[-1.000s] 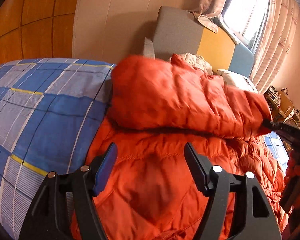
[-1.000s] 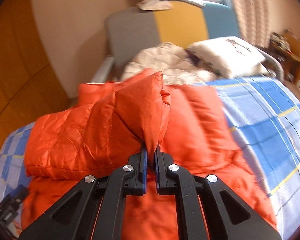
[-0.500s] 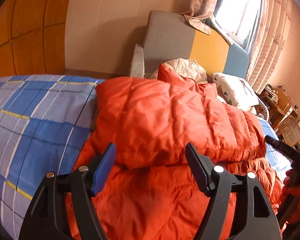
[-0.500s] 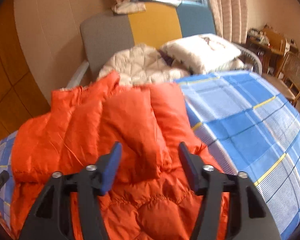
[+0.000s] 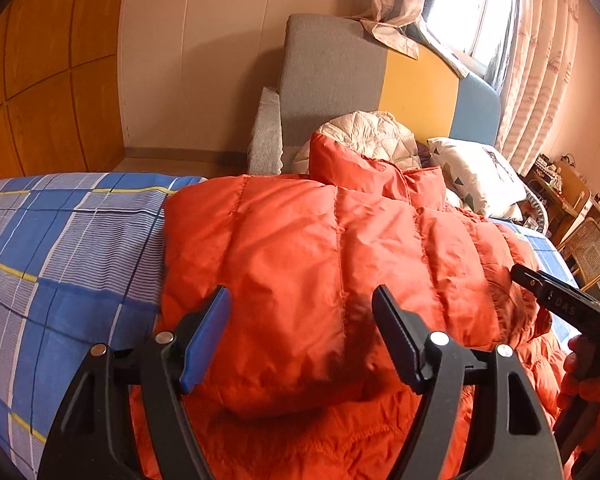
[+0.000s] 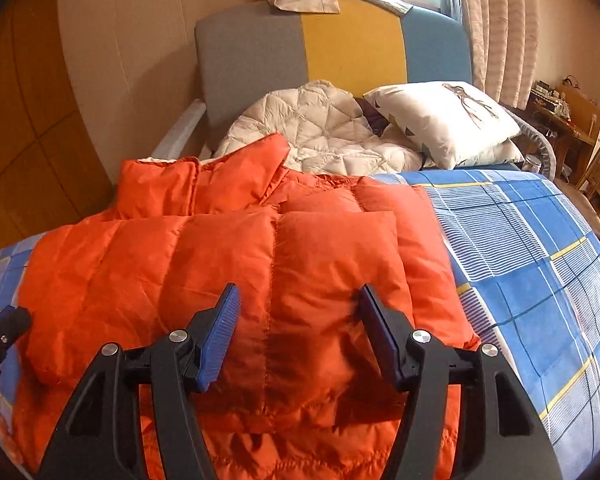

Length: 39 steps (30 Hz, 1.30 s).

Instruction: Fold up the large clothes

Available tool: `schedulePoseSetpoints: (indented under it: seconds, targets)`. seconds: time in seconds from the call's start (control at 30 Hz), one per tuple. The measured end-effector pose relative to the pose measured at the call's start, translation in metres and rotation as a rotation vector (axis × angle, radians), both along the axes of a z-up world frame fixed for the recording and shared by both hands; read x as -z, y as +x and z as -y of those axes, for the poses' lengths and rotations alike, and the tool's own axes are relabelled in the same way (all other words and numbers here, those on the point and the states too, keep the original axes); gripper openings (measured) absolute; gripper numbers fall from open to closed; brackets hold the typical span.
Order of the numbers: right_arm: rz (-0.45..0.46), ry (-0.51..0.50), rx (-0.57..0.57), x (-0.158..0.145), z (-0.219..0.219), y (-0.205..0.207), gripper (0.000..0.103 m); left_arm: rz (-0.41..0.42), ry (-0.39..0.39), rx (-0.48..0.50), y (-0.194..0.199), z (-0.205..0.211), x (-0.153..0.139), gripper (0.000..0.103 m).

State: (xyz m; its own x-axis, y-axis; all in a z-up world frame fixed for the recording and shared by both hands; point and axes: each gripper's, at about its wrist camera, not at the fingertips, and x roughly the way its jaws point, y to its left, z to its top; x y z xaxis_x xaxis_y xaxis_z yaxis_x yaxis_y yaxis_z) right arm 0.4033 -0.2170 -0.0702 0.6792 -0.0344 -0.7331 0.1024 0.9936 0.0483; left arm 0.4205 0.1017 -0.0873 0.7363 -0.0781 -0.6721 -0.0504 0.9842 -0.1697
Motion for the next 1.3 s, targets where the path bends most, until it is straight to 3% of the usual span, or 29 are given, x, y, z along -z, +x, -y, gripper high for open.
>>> schedulePoseSetpoints:
  seconds: [0.33,0.5,0.7,0.73,0.8,1.0,1.3]
  targets:
    - [-0.105,-0.040,-0.006,0.038,0.000,0.023,0.061,-0.083,0.011,-0.007,0.023,-0.003,0.034,0.074]
    - [-0.153,-0.066,-0.022,0.056,-0.003,0.035,0.062,-0.118,-0.027,-0.011,0.031,-0.007,0.055,0.074]
    - [-0.176,-0.047,-0.015,0.045,0.001,0.031,0.065,-0.125,-0.020,-0.016,0.024,-0.009,0.048,0.077]
    - [-0.168,-0.029,-0.015,0.040,0.004,0.026,0.073,-0.119,-0.018,-0.021,0.018,-0.010,0.044,0.082]
    - [-0.151,-0.015,-0.017,0.031,0.008,0.013,0.078,-0.098,-0.022,-0.026,0.001,-0.014,0.036,0.083]
    - [-0.175,0.019,-0.029,0.018,0.029,-0.036,0.082,-0.080,-0.038,-0.038,-0.054,-0.029,0.022,0.083]
    - [-0.230,-0.058,-0.034,0.007,0.077,-0.120,0.082,-0.053,-0.015,-0.022,-0.141,-0.043,0.011,0.083]
